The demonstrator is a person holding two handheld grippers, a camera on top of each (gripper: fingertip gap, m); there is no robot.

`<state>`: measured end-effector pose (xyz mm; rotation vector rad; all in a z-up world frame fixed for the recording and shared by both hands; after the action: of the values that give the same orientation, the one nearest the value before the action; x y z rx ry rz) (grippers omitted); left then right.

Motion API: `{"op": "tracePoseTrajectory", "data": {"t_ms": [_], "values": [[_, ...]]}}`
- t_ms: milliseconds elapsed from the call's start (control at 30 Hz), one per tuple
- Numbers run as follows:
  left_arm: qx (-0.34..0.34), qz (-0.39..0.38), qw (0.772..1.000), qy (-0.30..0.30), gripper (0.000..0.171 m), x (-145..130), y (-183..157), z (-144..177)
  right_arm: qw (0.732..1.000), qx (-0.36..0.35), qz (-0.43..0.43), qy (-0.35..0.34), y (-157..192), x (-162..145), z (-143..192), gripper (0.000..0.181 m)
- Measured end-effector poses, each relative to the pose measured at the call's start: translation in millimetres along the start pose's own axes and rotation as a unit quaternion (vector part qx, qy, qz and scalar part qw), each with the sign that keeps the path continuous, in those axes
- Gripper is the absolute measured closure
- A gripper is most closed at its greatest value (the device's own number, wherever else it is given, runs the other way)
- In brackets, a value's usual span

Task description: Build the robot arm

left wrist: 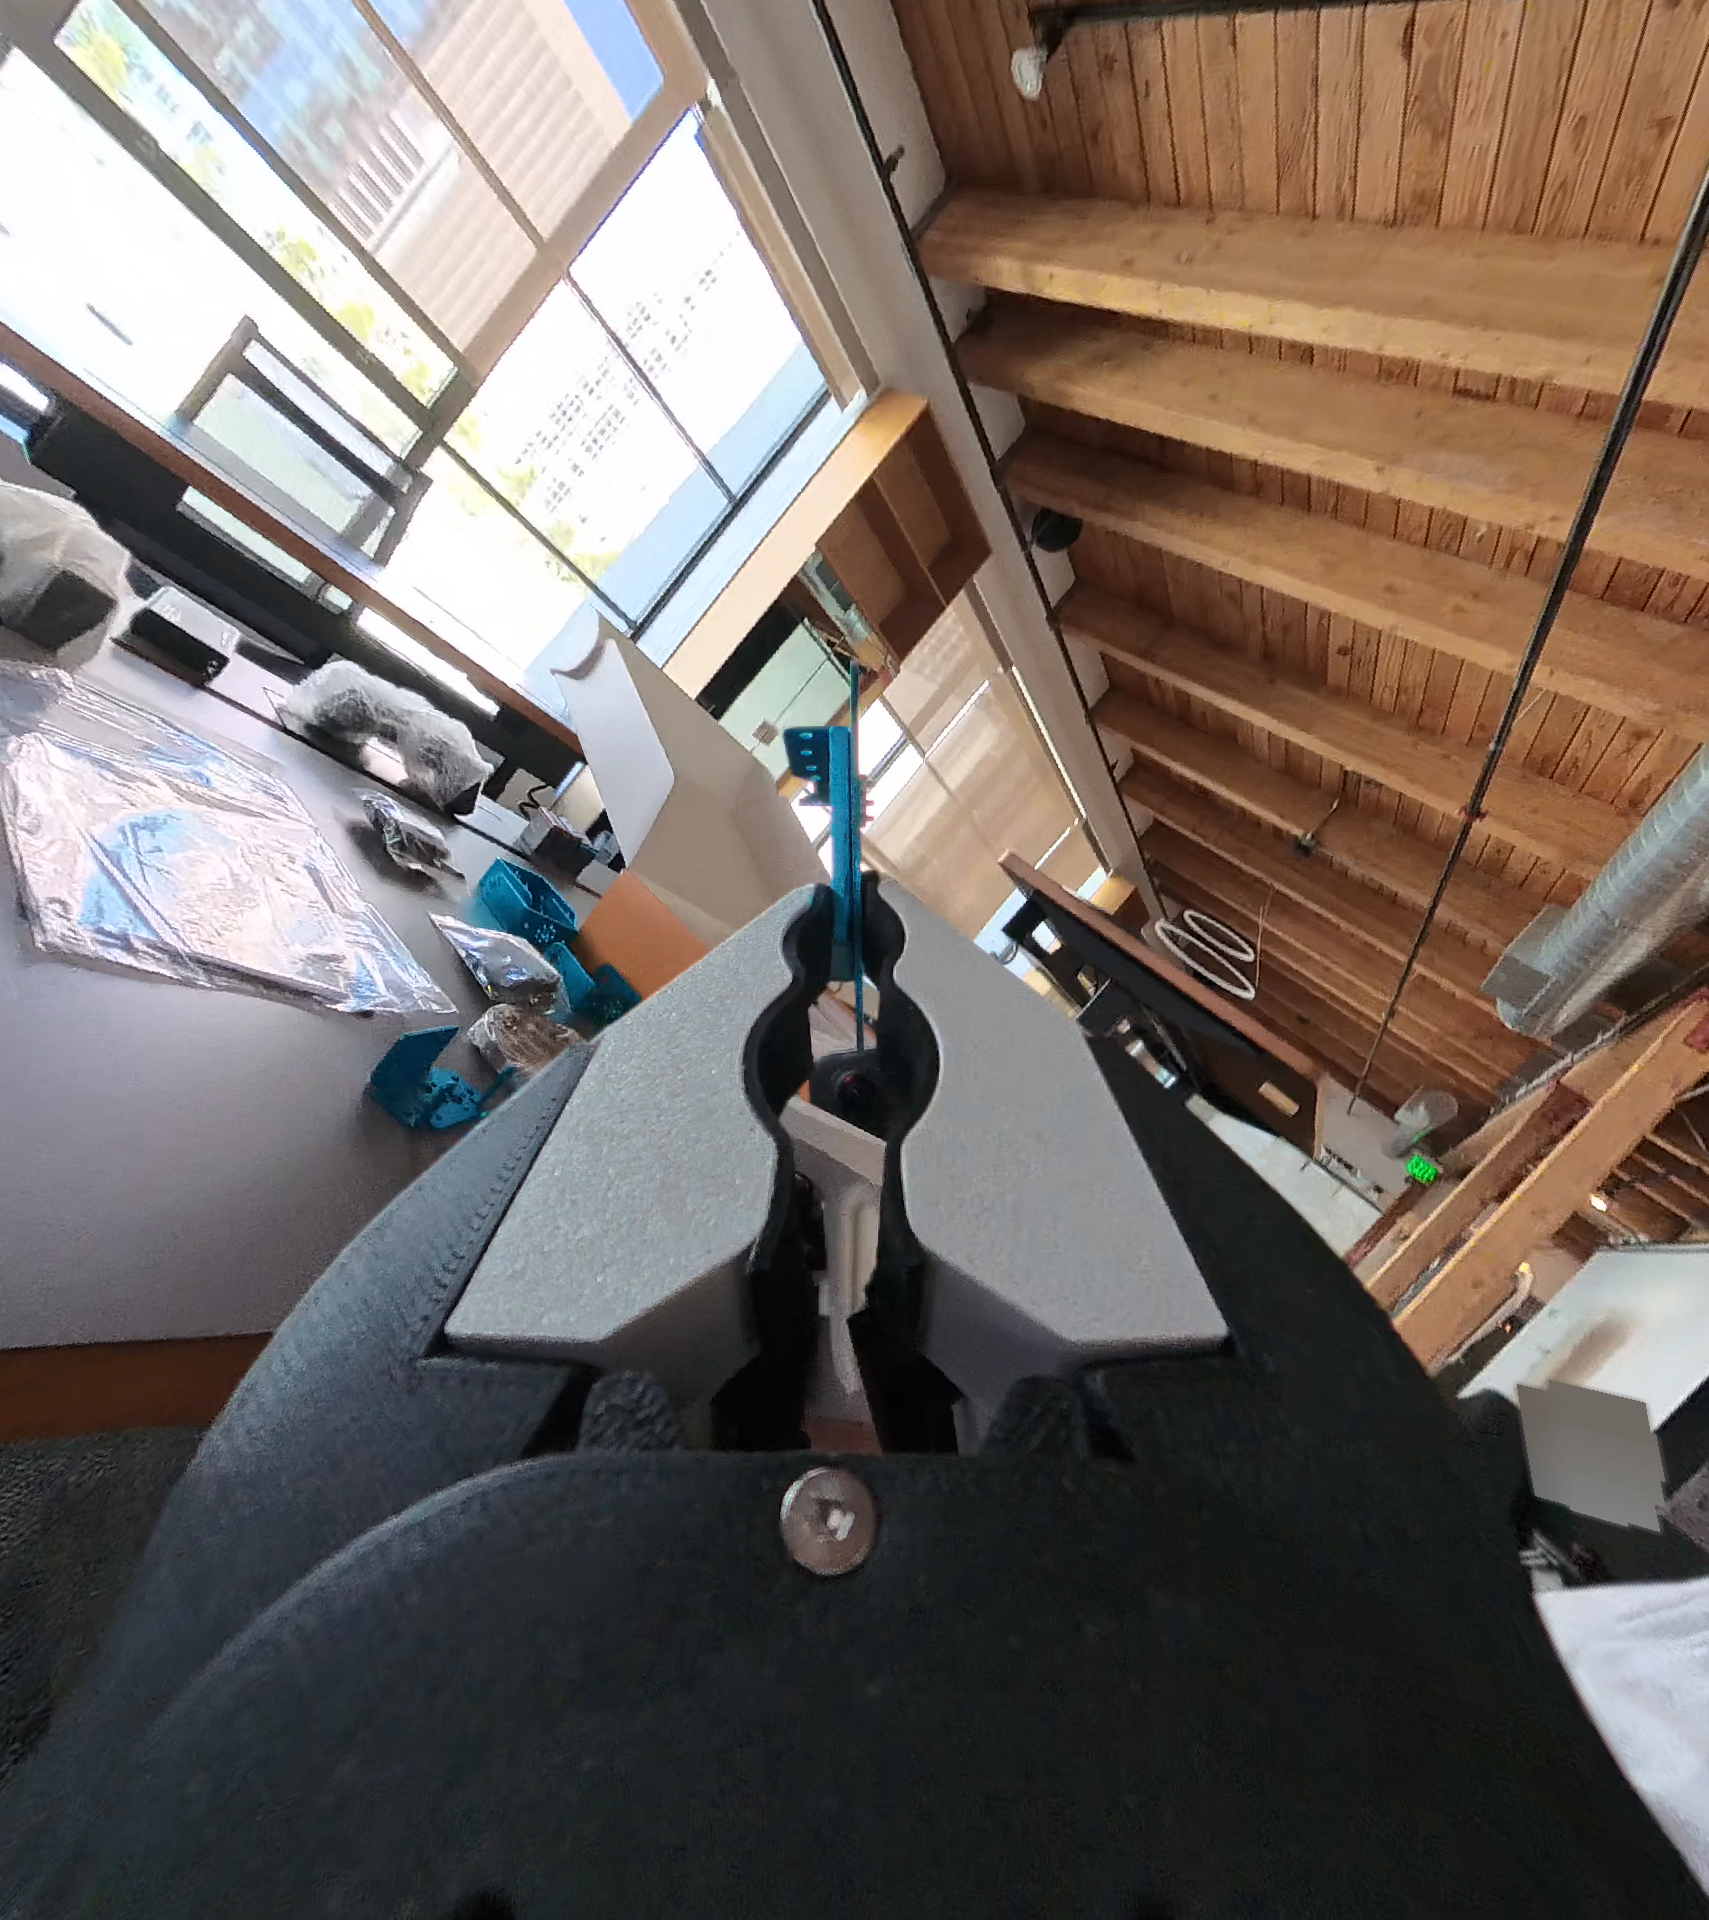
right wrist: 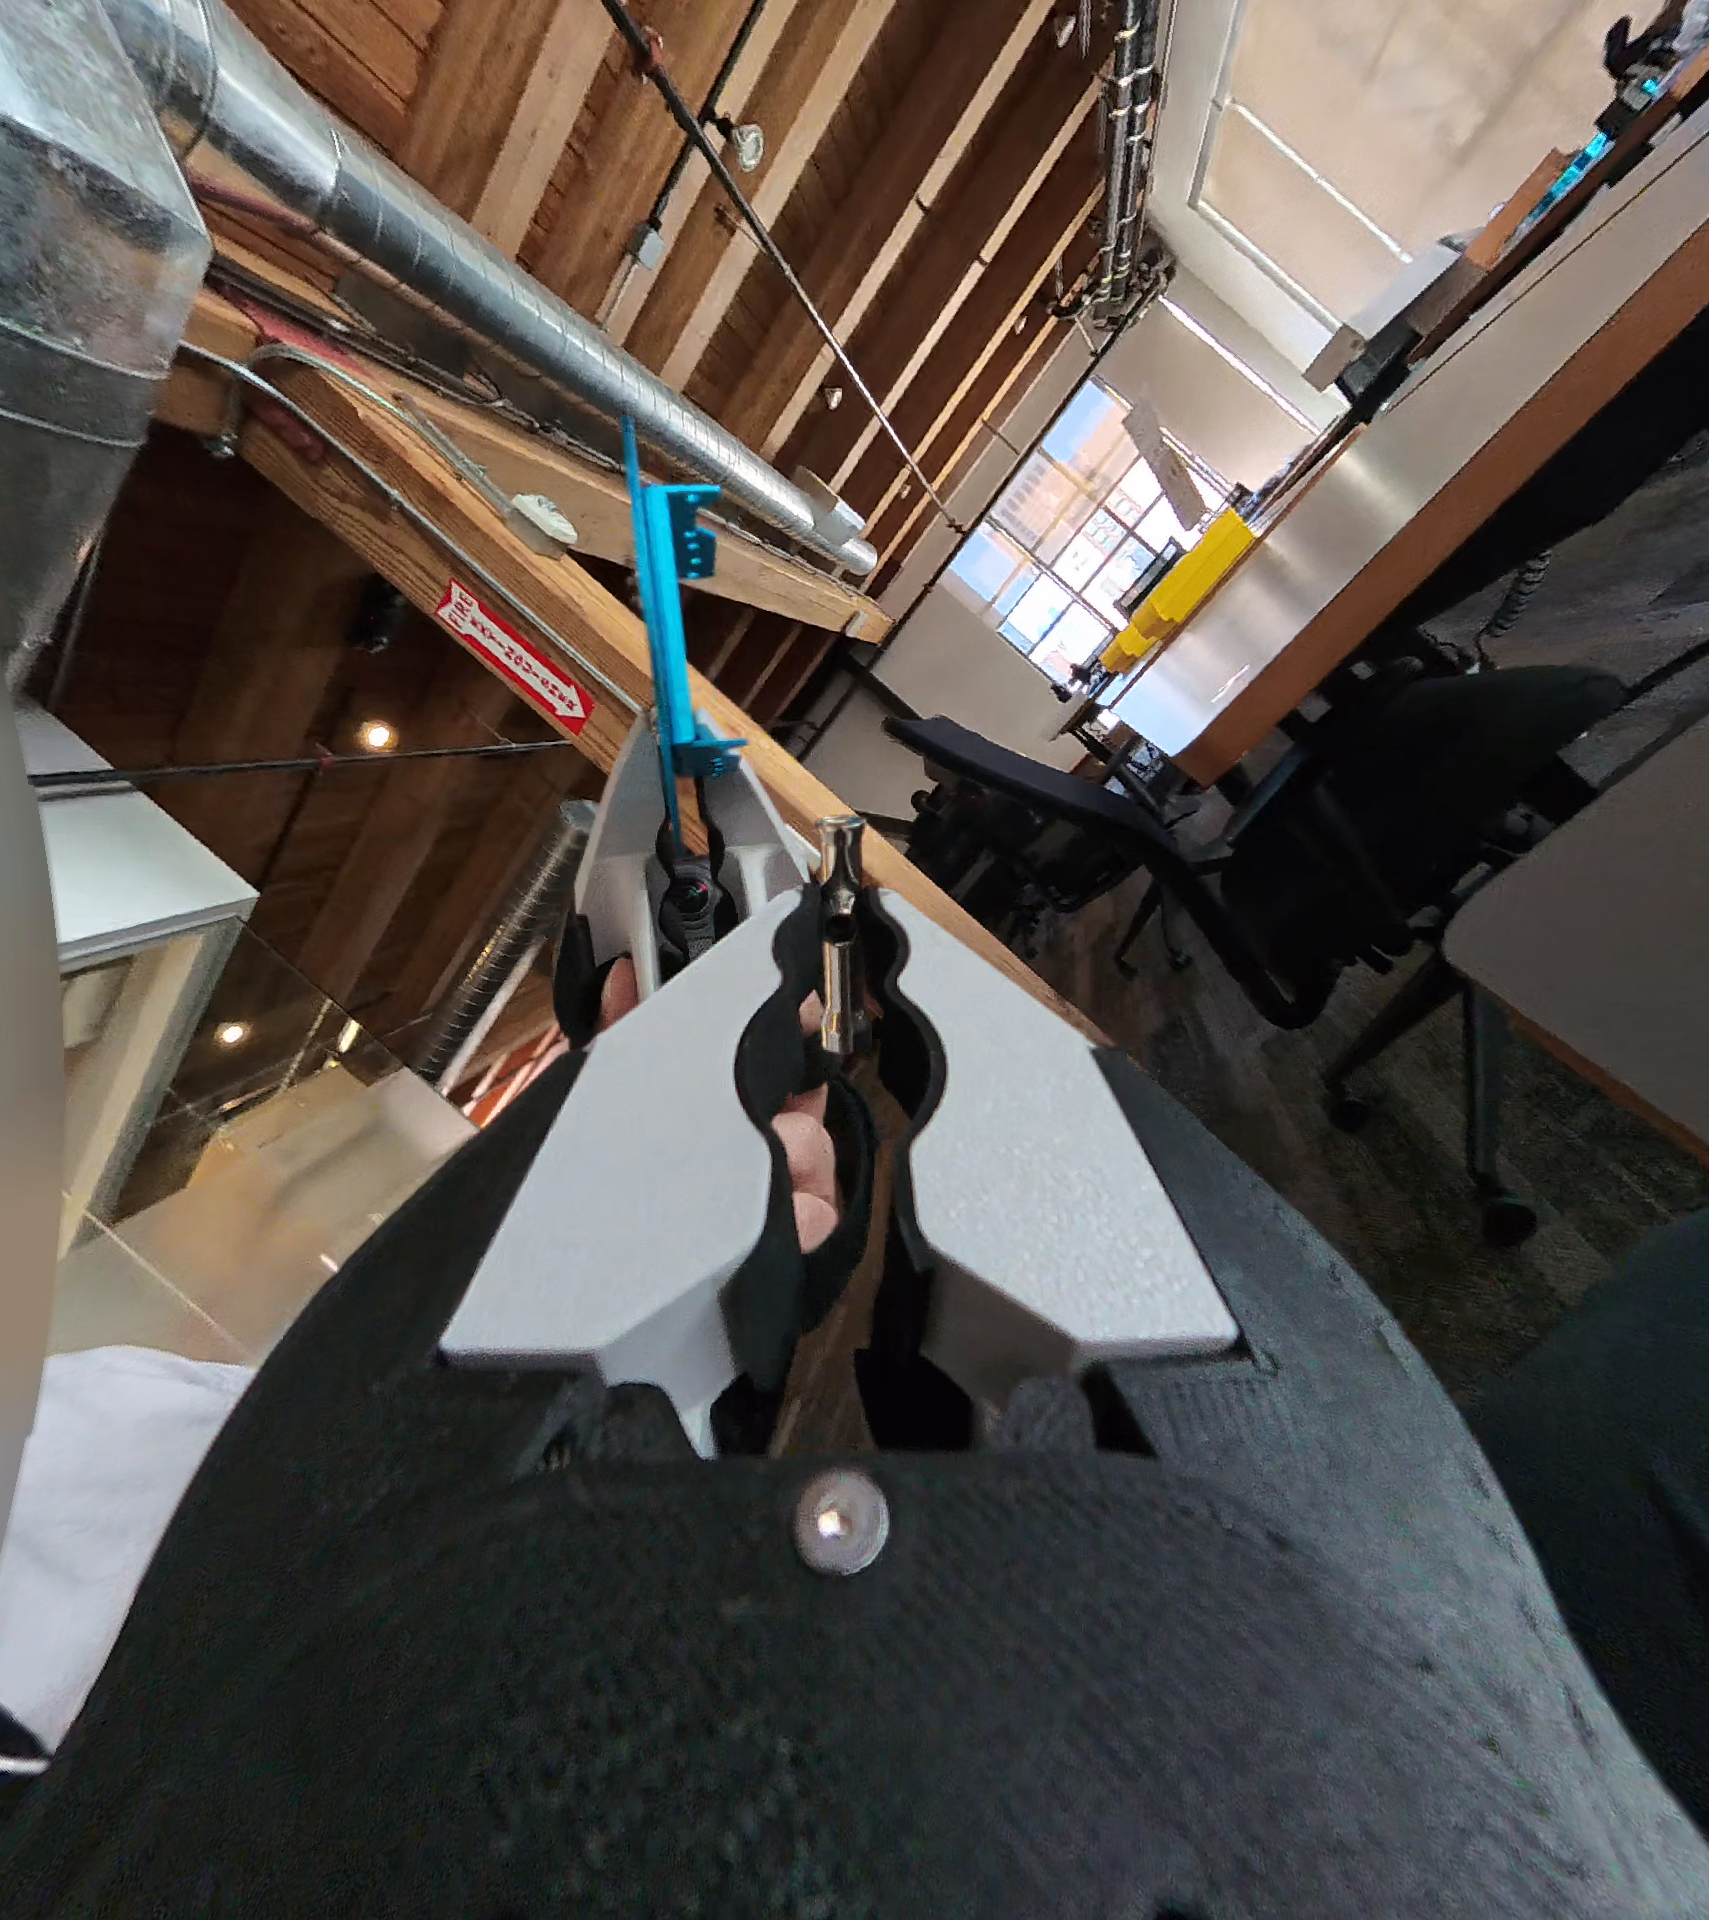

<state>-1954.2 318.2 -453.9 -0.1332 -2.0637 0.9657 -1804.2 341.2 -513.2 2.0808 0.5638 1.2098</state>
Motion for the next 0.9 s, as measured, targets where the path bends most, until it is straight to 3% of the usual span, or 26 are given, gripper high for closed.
{"op": "tracePoseTrajectory", "data": {"t_ms": [133,200,267,367,433,500,567,767,900], "values": [[0.021,-0.072,0.997,0.013,0.168,0,-8,2,0.997,-0.056,0.037,-0.047,-2,13,21,0.176],[0.049,-0.162,0.986,0.012,0.169,2,-14,8,0.984,-0.105,0.129,-0.065,7,27,38,0.177],[0.066,-0.254,0.965,0.003,0.169,2,-24,13,0.955,-0.131,0.261,-0.059,34,37,44,0.177],[0.076,-0.37,0.926,-0.01,0.169,-3,-40,15,0.884,-0.134,0.448,0.02,83,34,23,0.176],[0.067,-0.404,0.912,-0.018,0.169,-6,-49,15,0.813,-0.146,0.56,0.057,106,27,9,0.176],[0.059,-0.432,0.9,-0.026,0.169,-8,-57,16,0.748,-0.163,0.64,0.063,119,21,0,0.176],[0.055,-0.459,0.886,-0.032,0.169,-9,-63,18,0.712,-0.163,0.679,0.074,122,15,-6,0.176],[0.052,-0.52,0.851,-0.049,0.169,-12,-80,23,0.715,-0.115,0.689,0.031,130,7,-11,0.176],[0.047,-0.517,0.853,-0.055,0.169,-12,-85,21,0.725,-0.098,0.681,0.027,131,7,-14,0.176]]}}
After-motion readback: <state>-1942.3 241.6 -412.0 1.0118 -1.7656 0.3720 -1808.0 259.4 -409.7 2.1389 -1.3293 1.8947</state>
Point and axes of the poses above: each gripper's, where its closed fingertips meet, z back along the fingers, x out of its top, y = z × x across the jaws, the point moved 9 cm from there along z, back along the fingers, and after that the axes turned 3 degrees about z, right-handed, at the moved point
